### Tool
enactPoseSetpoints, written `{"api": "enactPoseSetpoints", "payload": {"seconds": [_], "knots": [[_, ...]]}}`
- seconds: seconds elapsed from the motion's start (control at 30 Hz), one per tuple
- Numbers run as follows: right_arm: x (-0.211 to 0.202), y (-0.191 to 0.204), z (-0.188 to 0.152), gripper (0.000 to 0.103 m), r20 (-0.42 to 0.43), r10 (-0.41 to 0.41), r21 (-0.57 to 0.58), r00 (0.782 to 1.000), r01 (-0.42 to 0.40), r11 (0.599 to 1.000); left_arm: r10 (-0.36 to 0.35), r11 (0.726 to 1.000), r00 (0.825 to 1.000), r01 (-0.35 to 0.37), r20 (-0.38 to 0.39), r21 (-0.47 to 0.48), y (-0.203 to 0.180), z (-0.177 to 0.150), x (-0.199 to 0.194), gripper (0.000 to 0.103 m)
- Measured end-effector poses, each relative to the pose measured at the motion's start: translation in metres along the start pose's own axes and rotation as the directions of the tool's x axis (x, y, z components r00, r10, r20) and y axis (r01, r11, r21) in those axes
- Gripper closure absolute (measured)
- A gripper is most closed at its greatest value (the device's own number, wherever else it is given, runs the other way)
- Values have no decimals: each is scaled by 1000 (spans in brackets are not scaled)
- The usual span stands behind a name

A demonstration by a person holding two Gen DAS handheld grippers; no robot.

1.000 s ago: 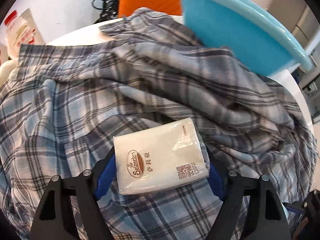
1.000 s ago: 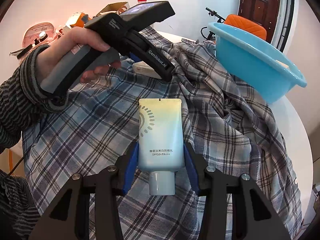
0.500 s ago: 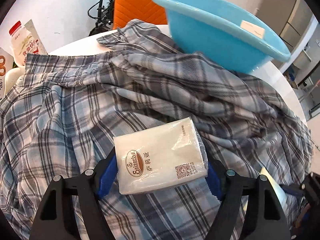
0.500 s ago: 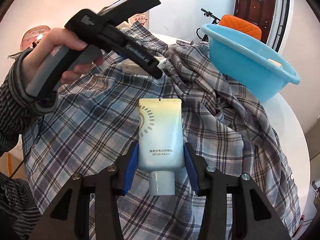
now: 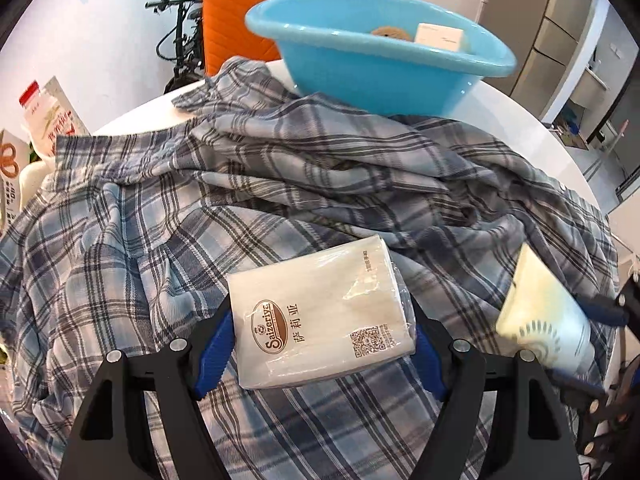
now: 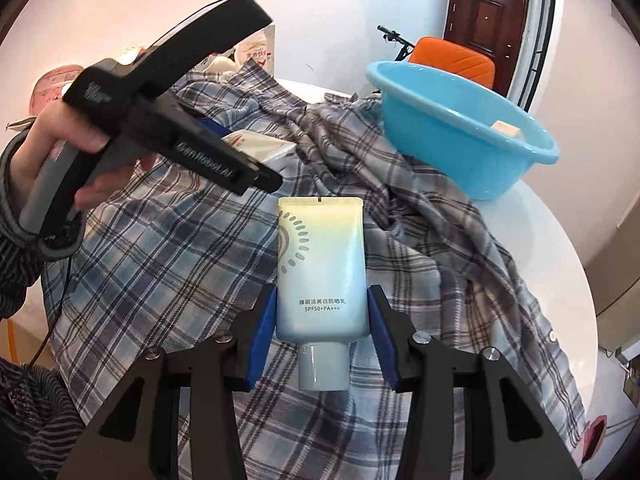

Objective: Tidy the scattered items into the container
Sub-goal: 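Carry the tissue pack and sunscreen tube in both grippers over the basin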

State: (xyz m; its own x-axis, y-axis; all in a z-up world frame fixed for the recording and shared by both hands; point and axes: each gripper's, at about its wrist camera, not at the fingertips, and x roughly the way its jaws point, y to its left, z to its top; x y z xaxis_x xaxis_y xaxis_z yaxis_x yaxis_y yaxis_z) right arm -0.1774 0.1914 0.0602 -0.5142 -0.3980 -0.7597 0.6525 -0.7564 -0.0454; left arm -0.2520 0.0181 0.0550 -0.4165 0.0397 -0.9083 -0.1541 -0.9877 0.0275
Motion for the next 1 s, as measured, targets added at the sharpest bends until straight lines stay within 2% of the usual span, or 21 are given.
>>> {"api": "enactPoseSetpoints", "payload": {"seconds": [0.4, 0.67, 1.0], "knots": [[-8, -8, -17, 59, -27, -39, 31, 999, 40, 999, -27, 999, 1000, 27, -16, 24, -27, -28, 0, 24], [-12, -18, -17, 59, -14, -45, 60, 999, 46, 997, -15, 998, 1000, 14, 18, 59, -40, -25, -10, 24], [-12, -29, -7, 59, 6, -48, 72, 999, 47, 996, -20, 997, 1000, 18, 21, 80, -45, -15, -11, 24]]}}
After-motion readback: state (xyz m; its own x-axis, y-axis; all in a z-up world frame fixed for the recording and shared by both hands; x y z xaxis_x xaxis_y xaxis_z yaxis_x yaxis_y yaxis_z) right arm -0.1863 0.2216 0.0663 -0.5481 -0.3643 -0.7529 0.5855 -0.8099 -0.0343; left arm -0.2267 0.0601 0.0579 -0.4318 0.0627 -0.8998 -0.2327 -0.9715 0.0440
